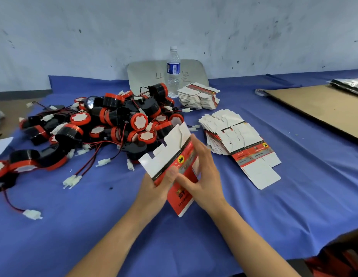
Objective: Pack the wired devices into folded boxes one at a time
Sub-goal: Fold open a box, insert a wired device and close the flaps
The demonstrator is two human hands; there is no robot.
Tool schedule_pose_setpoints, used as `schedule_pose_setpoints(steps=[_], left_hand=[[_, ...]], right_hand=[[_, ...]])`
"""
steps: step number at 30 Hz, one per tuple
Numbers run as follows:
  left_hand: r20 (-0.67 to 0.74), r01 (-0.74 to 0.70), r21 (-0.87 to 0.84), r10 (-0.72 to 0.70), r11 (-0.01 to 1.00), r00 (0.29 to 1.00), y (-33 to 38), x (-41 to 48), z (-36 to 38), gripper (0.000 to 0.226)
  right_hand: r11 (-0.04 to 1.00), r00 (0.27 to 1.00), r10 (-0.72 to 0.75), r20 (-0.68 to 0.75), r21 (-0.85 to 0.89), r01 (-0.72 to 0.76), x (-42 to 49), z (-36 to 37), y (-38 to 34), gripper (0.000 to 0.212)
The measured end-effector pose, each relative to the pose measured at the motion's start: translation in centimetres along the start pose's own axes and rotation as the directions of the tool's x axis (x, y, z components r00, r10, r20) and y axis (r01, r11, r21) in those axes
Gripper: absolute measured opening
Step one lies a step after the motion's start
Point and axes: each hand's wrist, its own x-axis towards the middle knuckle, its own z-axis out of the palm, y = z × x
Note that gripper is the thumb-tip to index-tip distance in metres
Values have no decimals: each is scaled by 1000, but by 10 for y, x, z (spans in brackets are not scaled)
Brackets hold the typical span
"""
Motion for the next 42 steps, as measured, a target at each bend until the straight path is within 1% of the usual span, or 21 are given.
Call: schedule_pose_setpoints(steps=[2, 3, 4, 5, 8, 10, 12, 16, 18, 20, 23, 24, 26, 28, 31, 33, 35, 37, 39, 41, 42], left_hand=[[-16, -19, 10, 19, 1000, 1000, 1, 2, 2, 67], [-33, -38, 17, 38, 999, 999, -1, 4, 1, 85], [-55, -52, 43, 54, 998, 997, -1, 6, -1, 100], [-73, -60, 75, 66, 995, 995, -2, 7, -3, 106], [-79, -111, 118, 121, 987, 990, -8, 9, -7, 99], [-104, -119, 118, 132, 986, 986, -9, 9, -8, 93], [-128, -144, 127, 160, 981, 979, -7, 10, -9, 89], [-96, -253, 218, 279, 942, 955, 2, 8, -9, 96], [-71, -290, 282, 322, 914, 944, 5, 9, -10, 97], [-27, -300, 356, 331, 885, 943, 5, 9, -10, 96], [16, -269, 416, 289, 868, 957, 3, 7, -10, 92], [16, -255, 405, 272, 878, 962, 2, 6, -10, 89], [12, -250, 337, 261, 908, 965, 0, 6, -8, 74], [-7, -245, 256, 255, 935, 967, 0, 5, -6, 59], [-34, -233, 166, 241, 958, 970, 2, 3, -3, 50], [-56, -244, 165, 256, 956, 965, 5, 1, -1, 46], [-77, -259, 175, 275, 950, 958, 6, 1, -1, 38], [-104, -268, 199, 292, 943, 951, 4, 2, -1, 37], [-140, -239, 213, 272, 947, 952, 3, 2, -1, 35], [-173, -219, 233, 262, 948, 949, 2, 3, -2, 30], [-188, -207, 238, 254, 949, 949, 2, 3, -2, 34]], right_hand=[[995, 998, -13, -59, 101, 19, -2, -1, 0, 80], [993, 997, -26, -68, 114, 33, -3, -1, -1, 79], [994, 997, -40, -73, 102, 47, -3, -1, -2, 77], [995, 996, -46, -75, 84, 52, -4, -1, -4, 74], [992, 993, -69, -92, 103, 78, -5, -3, -7, 59], [978, 991, -93, -101, 179, 110, -6, -4, -8, 51], [957, 990, -84, -112, 269, 111, -6, -5, -8, 48], [916, 991, -31, -128, 392, 79, -6, -4, -10, 42], [906, 991, -13, -131, 418, 67, -4, -4, -12, 40], [899, 992, -14, -126, 432, 68, -2, -5, -13, 42], [890, 989, -32, -142, 446, 93, -1, -8, -9, 56], [895, 987, -42, -156, 434, 107, -1, -8, -8, 59], [914, 979, -73, -188, 379, 141, -1, -6, -7, 61], [928, 974, -75, -214, 342, 147, -1, -5, -7, 58], [953, 956, -150, -253, 221, 208, -3, -4, -8, 50], [955, 941, -214, -262, 144, 257, -4, -4, -12, 48], [951, 932, -252, -259, 113, 289, -4, -3, -12, 50], [950, 930, -266, -253, 93, 297, -5, -1, -10, 52], [955, 929, -258, -265, 77, 287, -6, 1, -9, 49], [951, 920, -256, -295, 93, 294, -6, 3, -9, 37], [943, 910, -278, -309, 91, 319, -7, 4, -9, 27]])
